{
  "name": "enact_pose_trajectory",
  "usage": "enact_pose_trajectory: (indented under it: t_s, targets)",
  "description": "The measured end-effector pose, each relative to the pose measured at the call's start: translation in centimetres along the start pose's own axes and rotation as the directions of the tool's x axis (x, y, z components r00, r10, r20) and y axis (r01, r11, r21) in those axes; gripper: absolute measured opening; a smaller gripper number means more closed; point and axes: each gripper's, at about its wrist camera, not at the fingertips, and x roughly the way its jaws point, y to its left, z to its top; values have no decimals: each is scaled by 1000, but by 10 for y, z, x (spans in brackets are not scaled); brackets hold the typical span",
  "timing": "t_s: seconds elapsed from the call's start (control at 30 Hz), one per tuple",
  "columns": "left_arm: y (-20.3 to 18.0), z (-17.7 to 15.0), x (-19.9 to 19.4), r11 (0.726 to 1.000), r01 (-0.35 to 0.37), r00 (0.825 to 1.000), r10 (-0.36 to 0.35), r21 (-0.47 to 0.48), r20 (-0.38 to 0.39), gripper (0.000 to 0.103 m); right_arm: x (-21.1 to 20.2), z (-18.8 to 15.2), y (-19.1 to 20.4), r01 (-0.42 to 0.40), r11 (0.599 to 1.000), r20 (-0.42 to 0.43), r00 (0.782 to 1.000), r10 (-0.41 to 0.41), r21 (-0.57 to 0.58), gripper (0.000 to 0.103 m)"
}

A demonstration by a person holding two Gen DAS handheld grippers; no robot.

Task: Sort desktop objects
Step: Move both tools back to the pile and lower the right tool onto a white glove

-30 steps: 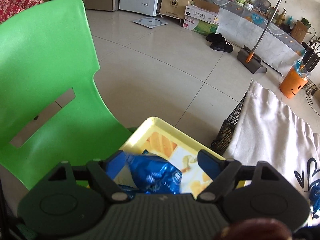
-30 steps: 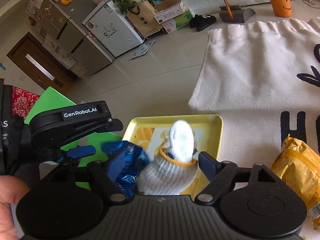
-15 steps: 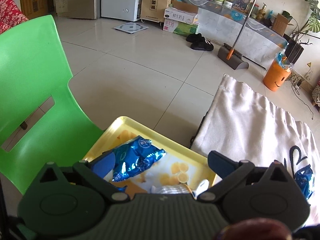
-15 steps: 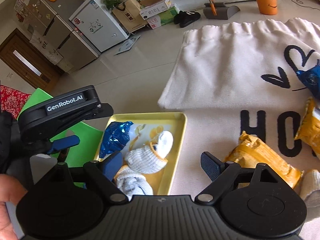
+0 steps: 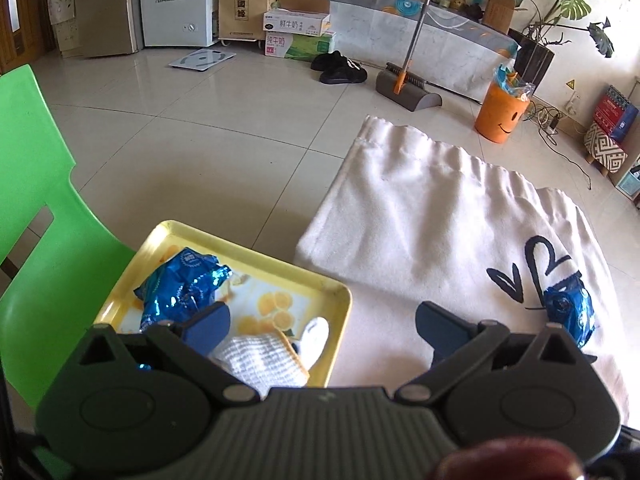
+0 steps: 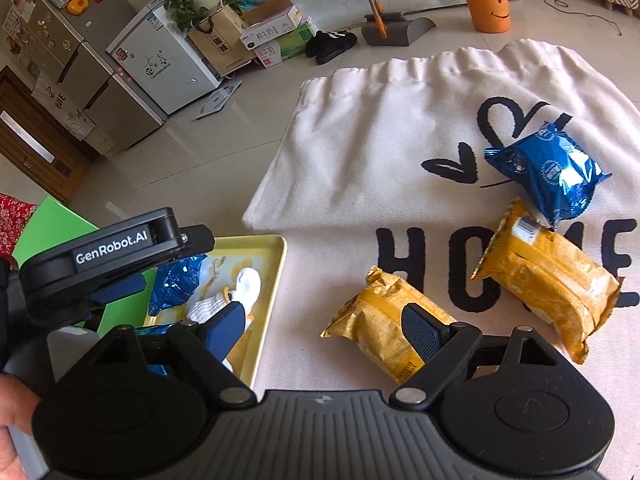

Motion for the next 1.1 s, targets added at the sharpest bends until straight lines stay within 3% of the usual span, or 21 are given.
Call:
enact_pose_trajectory:
  t_s: [0.57,0.73,0.9,1.1]
  targets:
    - [-64,-29,7,993,84,994,-77,87,-79,102,-32,4,-50,122,993,18,992,-122,3,86]
    - [-78,-34,12,993,92,991,-84,73,-103,102,-45,7,-66,199,980,41,979,-199,-12,86]
    - [-89,-40,17,994,87,989,-78,64,-125,102,-58,11,-87,220,975,37,975,-221,8,87]
    - [-99,-44,29,996,85,982,-80,19,-171,102,-56,0,-103,244,970,-32,969,-243,20,88]
